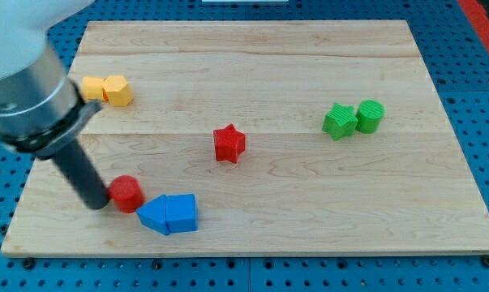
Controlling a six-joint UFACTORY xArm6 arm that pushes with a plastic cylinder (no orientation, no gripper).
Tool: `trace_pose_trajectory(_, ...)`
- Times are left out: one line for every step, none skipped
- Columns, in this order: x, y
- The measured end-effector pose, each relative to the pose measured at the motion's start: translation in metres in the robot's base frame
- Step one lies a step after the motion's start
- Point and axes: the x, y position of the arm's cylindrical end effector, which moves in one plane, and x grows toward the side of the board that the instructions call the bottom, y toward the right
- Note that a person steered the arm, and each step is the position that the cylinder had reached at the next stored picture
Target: Move the red circle into the red star towards the center
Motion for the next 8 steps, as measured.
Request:
trace_pose_trajectory(-0.003,0.032)
trace_pose_trajectory(0.016,0.015)
trace_pose_trajectory(0.005,0.054)
trace_pose_trajectory(-0.017,0.094)
trace_pose_trajectory(-0.045,0.122)
trace_pose_trajectory(-0.043,0.129)
trace_pose_trajectory(-0.027,0.148)
trace_pose_trajectory(-0.02,0.166)
